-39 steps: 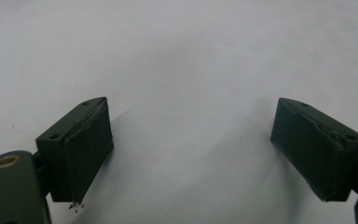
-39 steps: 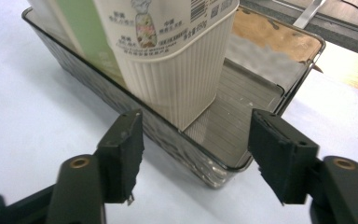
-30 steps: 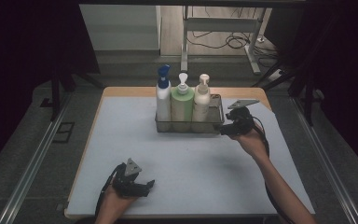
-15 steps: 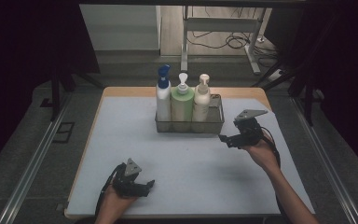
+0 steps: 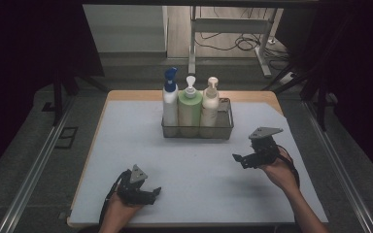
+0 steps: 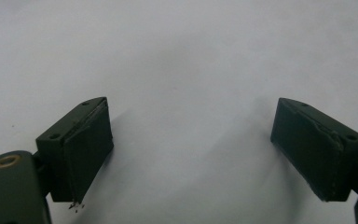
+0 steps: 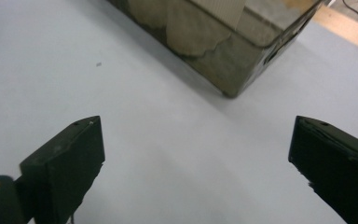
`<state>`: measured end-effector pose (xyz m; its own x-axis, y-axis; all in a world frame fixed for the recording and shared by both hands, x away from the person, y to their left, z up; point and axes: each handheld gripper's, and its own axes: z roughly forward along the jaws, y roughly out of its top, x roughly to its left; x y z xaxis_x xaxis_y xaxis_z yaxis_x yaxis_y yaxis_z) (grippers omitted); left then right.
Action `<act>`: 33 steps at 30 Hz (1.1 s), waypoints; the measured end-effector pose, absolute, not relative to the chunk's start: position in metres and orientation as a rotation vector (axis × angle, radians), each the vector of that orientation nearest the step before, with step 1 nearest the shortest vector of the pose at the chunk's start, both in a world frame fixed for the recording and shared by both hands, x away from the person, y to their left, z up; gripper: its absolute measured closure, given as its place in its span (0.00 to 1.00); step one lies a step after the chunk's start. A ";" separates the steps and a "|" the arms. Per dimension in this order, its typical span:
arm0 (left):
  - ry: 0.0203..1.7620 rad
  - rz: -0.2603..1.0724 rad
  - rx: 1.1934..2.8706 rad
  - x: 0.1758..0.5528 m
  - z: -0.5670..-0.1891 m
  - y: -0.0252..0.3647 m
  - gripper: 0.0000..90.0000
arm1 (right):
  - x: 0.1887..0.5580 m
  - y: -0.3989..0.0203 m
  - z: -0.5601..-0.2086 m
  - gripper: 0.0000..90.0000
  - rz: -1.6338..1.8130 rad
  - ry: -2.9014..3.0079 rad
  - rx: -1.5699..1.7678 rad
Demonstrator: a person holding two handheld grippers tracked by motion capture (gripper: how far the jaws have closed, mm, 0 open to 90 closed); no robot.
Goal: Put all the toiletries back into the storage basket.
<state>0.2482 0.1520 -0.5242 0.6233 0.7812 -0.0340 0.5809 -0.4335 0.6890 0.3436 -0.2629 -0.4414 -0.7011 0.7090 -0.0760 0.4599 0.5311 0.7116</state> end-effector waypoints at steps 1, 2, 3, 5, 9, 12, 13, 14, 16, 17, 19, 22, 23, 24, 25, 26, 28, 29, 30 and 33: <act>1.062 0.382 2.169 0.248 -0.524 0.152 0.14 | 0.342 -0.264 -0.443 0.02 0.970 2.419 0.970; 1.063 0.382 2.168 0.248 -0.524 0.152 0.14 | 0.340 -0.265 -0.445 0.01 0.970 2.421 0.966; 1.062 0.382 2.168 0.248 -0.524 0.152 0.14 | 0.339 -0.266 -0.447 0.01 0.967 2.423 0.963; 1.063 0.382 2.169 0.248 -0.524 0.152 0.14 | 0.335 -0.268 -0.450 0.01 0.973 2.424 0.962; 1.062 0.383 2.169 0.248 -0.524 0.152 0.14 | 0.328 -0.274 -0.459 0.00 0.998 2.423 0.995; 1.062 0.383 2.168 0.248 -0.524 0.152 0.14 | 0.322 -0.279 -0.466 0.00 1.016 2.403 1.009; 1.063 0.383 2.168 0.248 -0.524 0.152 0.14 | 0.320 -0.281 -0.468 0.00 1.018 2.397 1.013; 1.060 0.383 2.173 0.248 -0.524 0.152 0.14 | 0.318 -0.282 -0.471 0.00 1.020 2.391 1.023; 1.062 0.382 2.168 0.248 -0.524 0.152 0.14 | 0.315 -0.285 -0.476 0.00 1.023 2.385 1.027; 1.062 0.383 2.168 0.248 -0.524 0.152 0.14 | 0.313 -0.286 -0.478 0.00 1.026 2.386 1.028; 1.062 0.383 2.168 0.248 -0.524 0.152 0.14 | 0.309 -0.287 -0.484 0.00 1.019 2.388 1.033; 1.061 0.383 2.170 0.248 -0.524 0.152 0.14 | 0.305 -0.289 -0.495 0.00 1.022 2.395 1.043; 1.062 0.383 2.167 0.248 -0.524 0.152 0.14 | 0.304 -0.290 -0.498 0.00 1.022 2.393 1.041; 1.062 0.383 2.168 0.248 -0.524 0.152 0.14 | 0.303 -0.291 -0.502 0.00 1.030 2.390 1.040; 1.062 0.383 2.168 0.248 -0.524 0.152 0.14 | 0.302 -0.292 -0.505 0.00 1.037 2.389 1.042; 1.062 0.383 2.168 0.248 -0.524 0.152 0.14 | 0.301 -0.292 -0.508 0.00 1.041 2.393 1.050; 1.062 0.383 2.168 0.248 -0.524 0.152 0.14 | 0.300 -0.293 -0.513 0.00 1.038 2.402 1.063; 1.062 0.383 2.167 0.248 -0.524 0.152 0.14 | 0.300 -0.293 -0.514 0.00 1.037 2.404 1.064; 1.062 0.383 2.168 0.248 -0.524 0.152 0.14 | 0.299 -0.293 -0.517 0.00 1.039 2.405 1.069; 1.062 0.383 2.168 0.248 -0.524 0.152 0.14 | 0.299 -0.293 -0.520 0.00 1.023 2.413 1.078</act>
